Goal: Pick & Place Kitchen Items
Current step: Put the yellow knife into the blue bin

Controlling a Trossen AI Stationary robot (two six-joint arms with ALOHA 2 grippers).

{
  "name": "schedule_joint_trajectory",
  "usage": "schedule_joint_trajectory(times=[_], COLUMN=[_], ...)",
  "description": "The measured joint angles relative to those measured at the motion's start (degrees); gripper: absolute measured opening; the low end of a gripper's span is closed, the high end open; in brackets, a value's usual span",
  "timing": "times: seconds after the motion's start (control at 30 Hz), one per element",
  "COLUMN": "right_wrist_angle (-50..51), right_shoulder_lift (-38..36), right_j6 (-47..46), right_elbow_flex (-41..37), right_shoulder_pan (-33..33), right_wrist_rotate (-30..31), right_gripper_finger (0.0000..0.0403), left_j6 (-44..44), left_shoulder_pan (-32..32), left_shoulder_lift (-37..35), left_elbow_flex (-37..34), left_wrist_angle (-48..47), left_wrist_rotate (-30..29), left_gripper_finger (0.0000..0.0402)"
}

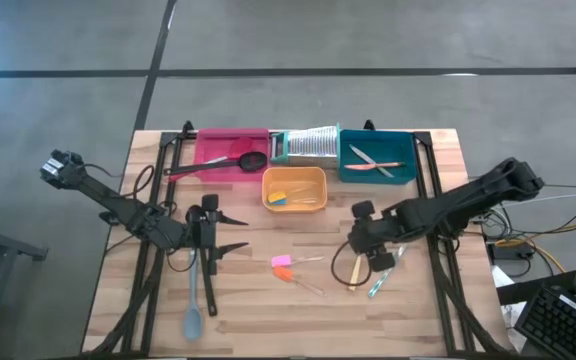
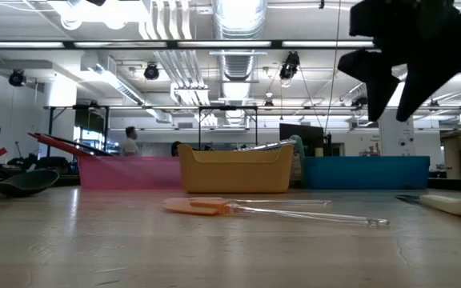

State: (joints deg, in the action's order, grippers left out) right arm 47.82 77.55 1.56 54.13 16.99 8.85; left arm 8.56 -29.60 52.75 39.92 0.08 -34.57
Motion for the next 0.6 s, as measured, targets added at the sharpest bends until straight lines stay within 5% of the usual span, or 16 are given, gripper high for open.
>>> schedule_joint_trajectory(times=[0.27,0.6], right_wrist_angle=[0.0,4.8], right_shoulder_lift=[6.5,17.3], right_j6=[-1.2,-6.1], right_elbow_flex=[1.0,10.8], right_shoulder_pan=[5.8,12.3], right_wrist_rotate=[-0.4,0.1], right_gripper_finger=[0.0173,0.0208], left_j6=[0.0,0.0], left_shoulder_pan=[0.0,0.0], left_shoulder_lift=[0.0,0.0], left_elbow_flex=[0.0,0.0], left_wrist_angle=[0.0,-0.1], left_wrist_rotate=[0.0,0.0], left_gripper_finger=[0.0218,0.0218])
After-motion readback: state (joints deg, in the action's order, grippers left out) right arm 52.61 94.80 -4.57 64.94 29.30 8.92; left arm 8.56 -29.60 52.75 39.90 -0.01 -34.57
